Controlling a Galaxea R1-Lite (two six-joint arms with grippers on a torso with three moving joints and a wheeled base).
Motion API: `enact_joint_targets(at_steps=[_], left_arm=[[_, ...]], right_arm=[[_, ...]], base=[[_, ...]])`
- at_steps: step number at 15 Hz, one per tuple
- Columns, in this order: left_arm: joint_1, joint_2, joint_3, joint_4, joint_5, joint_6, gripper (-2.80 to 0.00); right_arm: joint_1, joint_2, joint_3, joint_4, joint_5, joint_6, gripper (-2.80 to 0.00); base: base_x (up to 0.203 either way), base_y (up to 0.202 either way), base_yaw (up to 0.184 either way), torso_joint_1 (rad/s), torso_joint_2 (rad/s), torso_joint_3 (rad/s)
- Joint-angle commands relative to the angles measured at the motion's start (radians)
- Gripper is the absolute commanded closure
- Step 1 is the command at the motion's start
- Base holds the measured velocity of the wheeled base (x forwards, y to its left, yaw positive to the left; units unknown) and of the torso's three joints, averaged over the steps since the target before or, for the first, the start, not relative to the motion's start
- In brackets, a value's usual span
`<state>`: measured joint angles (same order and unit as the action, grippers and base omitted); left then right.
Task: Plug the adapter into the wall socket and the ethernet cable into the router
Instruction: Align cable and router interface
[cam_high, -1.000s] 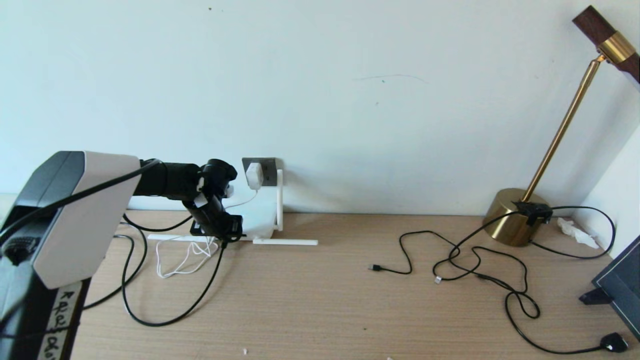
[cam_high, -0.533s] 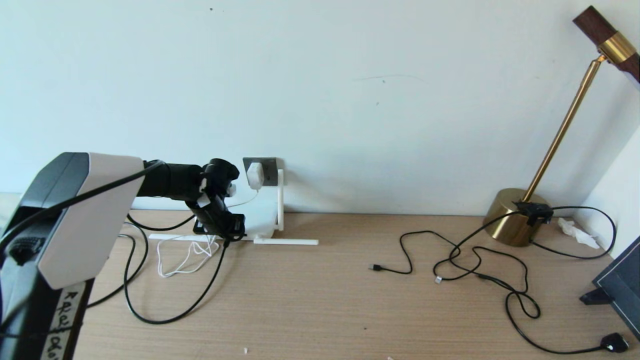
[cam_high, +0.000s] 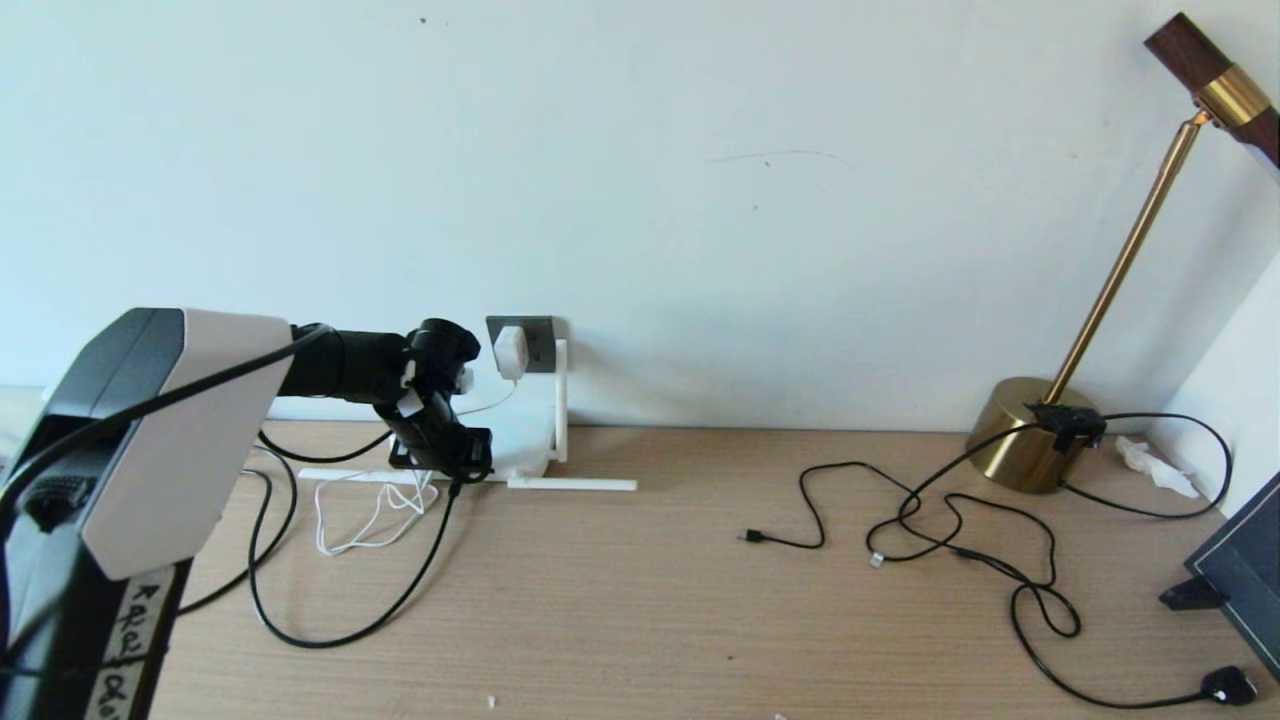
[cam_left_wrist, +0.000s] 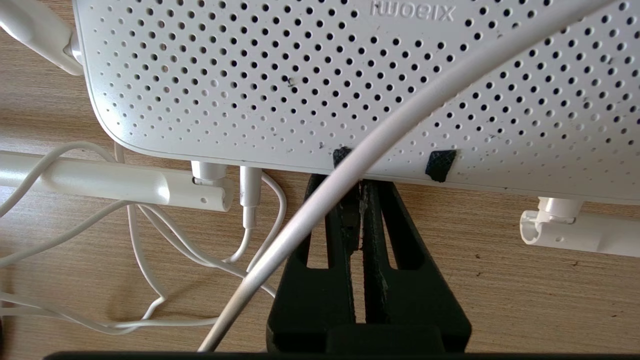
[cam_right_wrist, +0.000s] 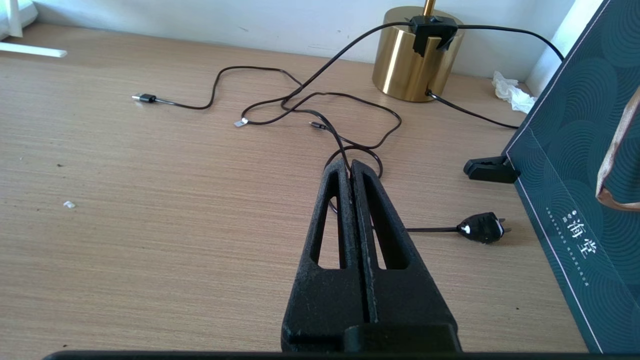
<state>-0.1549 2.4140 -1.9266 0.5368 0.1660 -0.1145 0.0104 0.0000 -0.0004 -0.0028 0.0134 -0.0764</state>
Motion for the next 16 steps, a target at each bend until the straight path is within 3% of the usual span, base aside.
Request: enact_joint_targets(at_steps=[1, 16], left_arm=[[0.000, 0.000, 0.000, 0.002, 0.001, -0.002, 0.00], [0.008, -0.023, 0.005, 0.037, 0.004, -0.001, 0.00]], right_arm=[[0.000, 0.000, -0.001, 0.000, 0.001, 0.000, 0.00], [0.000, 0.000, 0.000, 0.000, 0.000, 0.000, 0.00]], base=[[0.000, 0.000, 0.000, 0.000, 0.00, 0.000], [0.000, 0.000, 0.000, 0.000, 0.00, 0.000]])
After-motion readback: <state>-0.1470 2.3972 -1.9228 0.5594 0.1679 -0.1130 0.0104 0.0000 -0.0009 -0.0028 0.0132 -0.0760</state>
